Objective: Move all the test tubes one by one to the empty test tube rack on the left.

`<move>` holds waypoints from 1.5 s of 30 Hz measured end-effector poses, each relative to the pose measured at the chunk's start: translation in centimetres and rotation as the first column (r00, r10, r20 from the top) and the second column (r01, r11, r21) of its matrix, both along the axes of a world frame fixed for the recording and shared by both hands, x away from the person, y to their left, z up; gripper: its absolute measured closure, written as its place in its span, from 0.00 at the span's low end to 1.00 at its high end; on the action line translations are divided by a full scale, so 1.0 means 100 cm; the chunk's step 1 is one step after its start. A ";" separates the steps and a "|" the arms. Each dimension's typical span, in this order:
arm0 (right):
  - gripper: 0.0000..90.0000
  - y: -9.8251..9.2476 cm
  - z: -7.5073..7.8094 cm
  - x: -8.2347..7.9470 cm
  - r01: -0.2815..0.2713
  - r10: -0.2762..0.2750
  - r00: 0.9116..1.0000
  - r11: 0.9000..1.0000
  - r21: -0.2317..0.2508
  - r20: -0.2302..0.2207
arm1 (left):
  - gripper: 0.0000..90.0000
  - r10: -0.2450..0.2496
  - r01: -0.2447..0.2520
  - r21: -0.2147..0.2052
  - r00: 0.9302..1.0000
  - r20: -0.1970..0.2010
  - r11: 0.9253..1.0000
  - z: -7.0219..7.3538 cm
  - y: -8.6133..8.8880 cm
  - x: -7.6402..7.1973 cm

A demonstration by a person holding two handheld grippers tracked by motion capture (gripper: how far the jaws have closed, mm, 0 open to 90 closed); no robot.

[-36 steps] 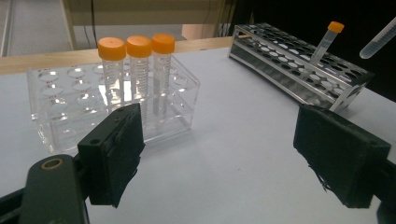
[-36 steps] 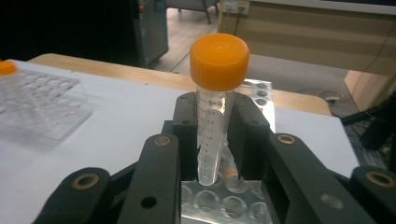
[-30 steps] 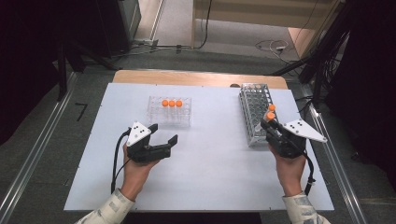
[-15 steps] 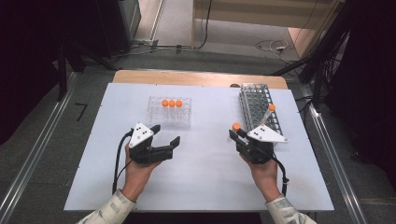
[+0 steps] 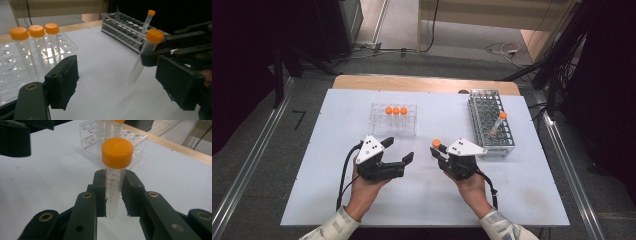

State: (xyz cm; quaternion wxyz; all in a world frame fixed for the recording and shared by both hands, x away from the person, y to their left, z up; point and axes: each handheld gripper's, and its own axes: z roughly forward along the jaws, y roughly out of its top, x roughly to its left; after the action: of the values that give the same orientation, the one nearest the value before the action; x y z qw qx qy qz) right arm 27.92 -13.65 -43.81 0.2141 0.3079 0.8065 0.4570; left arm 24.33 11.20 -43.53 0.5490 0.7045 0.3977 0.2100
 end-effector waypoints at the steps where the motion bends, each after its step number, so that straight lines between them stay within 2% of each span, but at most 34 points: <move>1: 0.80 0.004 -0.001 0.000 -0.013 0.013 1.000 1.000 -0.003 0.000 | 0.21 -0.005 0.005 -0.004 1.000 -0.001 1.000 0.000 -0.002 -0.001; 5: 0.80 0.020 -0.006 -0.003 -0.053 0.053 0.999 0.998 -0.015 -0.010 | 0.25 -0.034 0.034 -0.014 0.999 0.005 0.999 0.002 -0.004 -0.002; 12: 0.80 0.041 -0.011 -0.008 -0.106 0.105 0.994 0.994 -0.026 -0.025 | 0.38 -0.087 0.087 -0.026 0.996 0.006 0.996 0.003 -0.005 -0.003; 17: 0.80 0.051 -0.011 -0.014 -0.131 0.130 0.991 0.991 -0.022 -0.029 | 0.47 -0.101 0.101 -0.006 0.995 0.012 0.995 0.002 -0.005 -0.002; 27: 0.80 0.055 -0.010 -0.018 -0.150 0.149 0.988 0.989 -0.018 -0.033 | 0.67 -0.106 0.105 0.033 0.994 0.025 0.994 -0.001 -0.007 -0.002; 37: 0.80 0.054 -0.009 -0.018 -0.150 0.149 0.988 0.989 -0.013 -0.032 | 0.76 -0.111 0.109 0.052 0.993 0.034 0.993 -0.002 -0.007 -0.004; 45: 0.79 0.053 -0.010 -0.017 -0.152 0.152 0.988 0.988 -0.009 -0.036 | 0.78 -0.106 0.104 0.051 0.994 0.036 0.993 -0.002 -0.007 -0.004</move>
State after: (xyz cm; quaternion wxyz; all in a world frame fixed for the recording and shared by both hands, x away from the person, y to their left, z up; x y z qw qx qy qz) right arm 26.19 -8.30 -44.77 0.1664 0.2521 0.8339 0.4618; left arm 23.93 10.52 -43.69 0.5494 0.7335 0.3441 0.2042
